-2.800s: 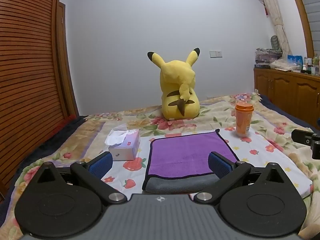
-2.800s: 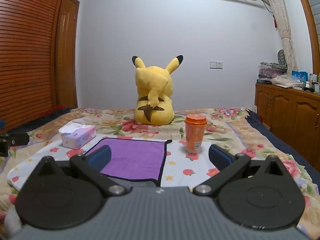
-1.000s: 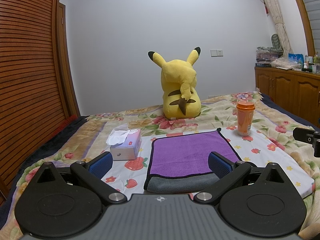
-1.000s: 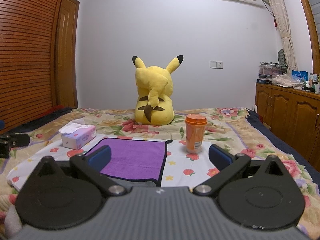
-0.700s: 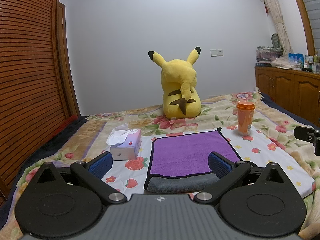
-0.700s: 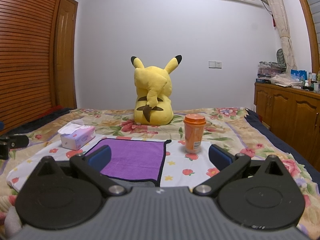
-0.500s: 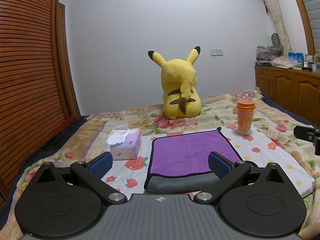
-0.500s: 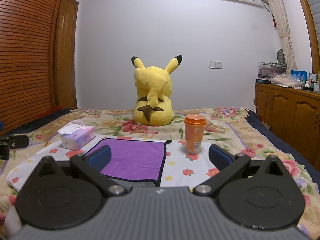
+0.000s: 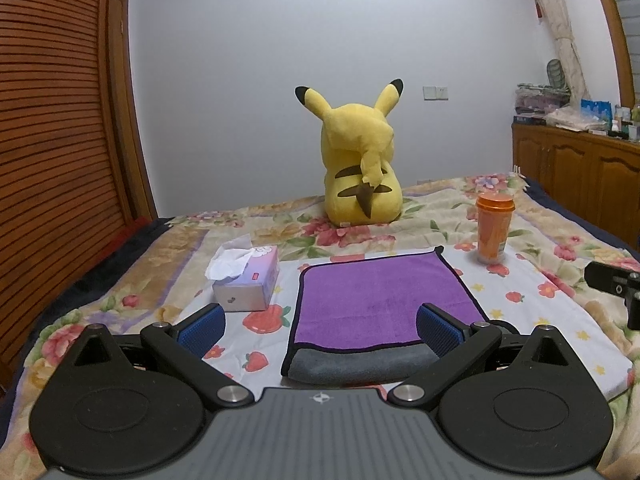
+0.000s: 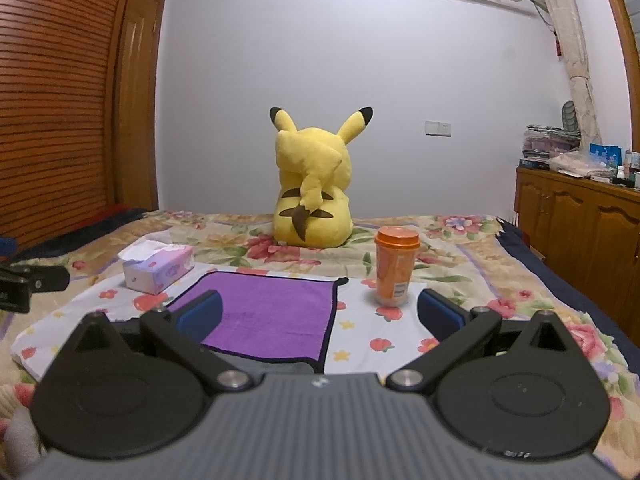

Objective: Fold towel

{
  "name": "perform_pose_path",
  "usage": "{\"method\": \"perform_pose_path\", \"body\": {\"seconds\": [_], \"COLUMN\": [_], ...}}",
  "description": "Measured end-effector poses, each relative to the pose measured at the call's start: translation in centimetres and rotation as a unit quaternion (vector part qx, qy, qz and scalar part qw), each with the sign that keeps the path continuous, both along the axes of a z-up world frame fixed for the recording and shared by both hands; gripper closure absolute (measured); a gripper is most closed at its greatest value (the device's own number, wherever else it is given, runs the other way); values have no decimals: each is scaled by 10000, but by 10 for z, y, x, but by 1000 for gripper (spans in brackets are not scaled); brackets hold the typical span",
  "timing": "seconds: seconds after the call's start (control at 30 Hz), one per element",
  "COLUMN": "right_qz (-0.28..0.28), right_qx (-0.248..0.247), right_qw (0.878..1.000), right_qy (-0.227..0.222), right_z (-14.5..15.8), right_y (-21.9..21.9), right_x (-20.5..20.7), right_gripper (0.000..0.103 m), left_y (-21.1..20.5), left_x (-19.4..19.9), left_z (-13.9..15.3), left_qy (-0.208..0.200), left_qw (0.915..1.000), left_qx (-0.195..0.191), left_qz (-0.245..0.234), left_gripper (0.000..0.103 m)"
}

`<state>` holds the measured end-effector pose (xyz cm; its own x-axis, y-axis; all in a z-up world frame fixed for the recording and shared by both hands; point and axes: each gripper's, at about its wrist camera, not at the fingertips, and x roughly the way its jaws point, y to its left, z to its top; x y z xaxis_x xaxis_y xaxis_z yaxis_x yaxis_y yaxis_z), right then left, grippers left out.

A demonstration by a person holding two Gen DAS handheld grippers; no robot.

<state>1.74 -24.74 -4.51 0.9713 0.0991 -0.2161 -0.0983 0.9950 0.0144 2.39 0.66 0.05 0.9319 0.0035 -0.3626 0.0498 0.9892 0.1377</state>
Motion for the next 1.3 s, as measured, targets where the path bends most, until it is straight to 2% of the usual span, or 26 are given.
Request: {"method": "perform_pose_path", "body": {"seconds": [0.17, 0.5, 0.67, 1.07, 1.17, 1.3], "right_qz": [88, 241, 273, 366, 456, 528], "right_qx": [-20, -39, -47, -33, -93, -157], "right_qw": [9999, 9987, 9978, 9946, 9934, 9911], "right_qy": [74, 458, 596, 968, 1050, 1211], "right_z": [-2, -11, -15, -28, -31, -39], "right_y": [2, 4, 5, 6, 10, 14], "right_x": [10, 41, 58, 97, 106, 119], "right_gripper": [0, 0, 0, 1, 13, 15], "left_y": [2, 14, 22, 38, 38, 43], "left_x": [16, 58, 77, 118, 127, 141], "left_z": [2, -4, -7, -27, -32, -42], "left_qy": [63, 520, 618, 918, 1001, 1232], "left_qw": [10000, 9986, 9980, 9950, 9938, 9908], "left_qx": [36, -7, 50, 224, 274, 310], "left_qz": [16, -55, -86, -327, -402, -469], "left_gripper": [0, 0, 0, 0, 3, 12]}}
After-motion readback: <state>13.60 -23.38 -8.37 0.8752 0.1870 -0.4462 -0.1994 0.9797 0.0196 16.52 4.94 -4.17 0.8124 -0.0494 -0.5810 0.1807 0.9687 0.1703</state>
